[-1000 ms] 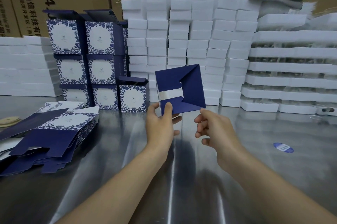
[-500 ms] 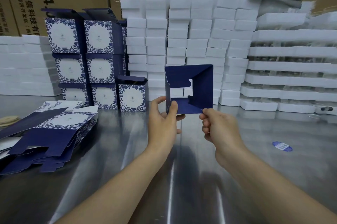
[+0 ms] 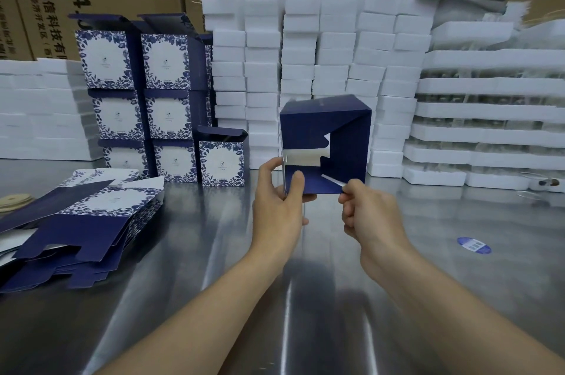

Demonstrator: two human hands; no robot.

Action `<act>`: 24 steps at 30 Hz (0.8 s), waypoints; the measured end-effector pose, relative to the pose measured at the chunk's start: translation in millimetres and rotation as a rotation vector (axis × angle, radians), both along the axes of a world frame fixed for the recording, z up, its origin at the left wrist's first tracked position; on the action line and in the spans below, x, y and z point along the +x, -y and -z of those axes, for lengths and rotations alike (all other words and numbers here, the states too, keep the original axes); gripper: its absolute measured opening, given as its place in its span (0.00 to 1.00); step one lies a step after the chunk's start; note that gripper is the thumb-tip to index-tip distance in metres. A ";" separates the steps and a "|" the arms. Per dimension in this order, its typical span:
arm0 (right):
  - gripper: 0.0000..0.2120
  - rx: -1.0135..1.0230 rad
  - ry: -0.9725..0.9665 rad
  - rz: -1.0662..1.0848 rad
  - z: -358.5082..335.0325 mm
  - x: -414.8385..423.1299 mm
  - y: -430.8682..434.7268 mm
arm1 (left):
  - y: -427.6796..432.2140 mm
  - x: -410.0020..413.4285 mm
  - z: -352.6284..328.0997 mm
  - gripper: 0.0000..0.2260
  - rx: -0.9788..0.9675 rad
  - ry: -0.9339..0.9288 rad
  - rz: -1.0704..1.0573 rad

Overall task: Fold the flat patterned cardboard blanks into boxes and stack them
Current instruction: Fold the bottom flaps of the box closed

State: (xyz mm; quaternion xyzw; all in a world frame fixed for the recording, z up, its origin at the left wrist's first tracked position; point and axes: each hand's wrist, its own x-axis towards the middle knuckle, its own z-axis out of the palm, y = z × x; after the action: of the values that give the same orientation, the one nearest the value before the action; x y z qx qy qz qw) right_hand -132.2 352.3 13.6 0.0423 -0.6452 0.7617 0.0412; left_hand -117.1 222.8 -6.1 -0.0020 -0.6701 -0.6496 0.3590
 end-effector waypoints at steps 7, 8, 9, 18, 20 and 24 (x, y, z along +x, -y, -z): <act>0.14 -0.060 0.041 -0.151 -0.7 2.8 -0.1 | -0.4 3.4 -5.9 0.08 0.015 -0.029 0.009; 0.14 -0.047 0.044 -0.165 -0.4 3.4 0.4 | -0.6 4.0 -6.0 0.09 0.008 -0.029 0.002; 0.13 -0.034 0.042 -0.162 -0.2 3.5 0.9 | -1.1 4.6 -5.9 0.10 -0.001 -0.028 -0.002; 0.09 -0.030 0.013 -0.132 0.3 6.4 2.1 | -6.2 11.7 -10.3 0.23 -0.036 -0.059 0.019; 0.12 -0.053 0.045 -0.200 -0.3 8.3 2.7 | -6.7 11.0 -9.5 0.27 -0.039 -0.040 -0.001; 0.14 -0.045 0.030 -0.158 -0.8 9.5 4.3 | -7.3 6.5 -1.1 0.14 -0.066 -0.004 0.002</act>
State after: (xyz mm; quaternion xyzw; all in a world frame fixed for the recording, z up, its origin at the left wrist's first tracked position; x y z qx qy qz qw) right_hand -122.7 348.0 14.4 0.0807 -0.6231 0.7775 -0.0278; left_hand -110.6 230.1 -5.0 -0.0154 -0.6904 -0.6276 0.3595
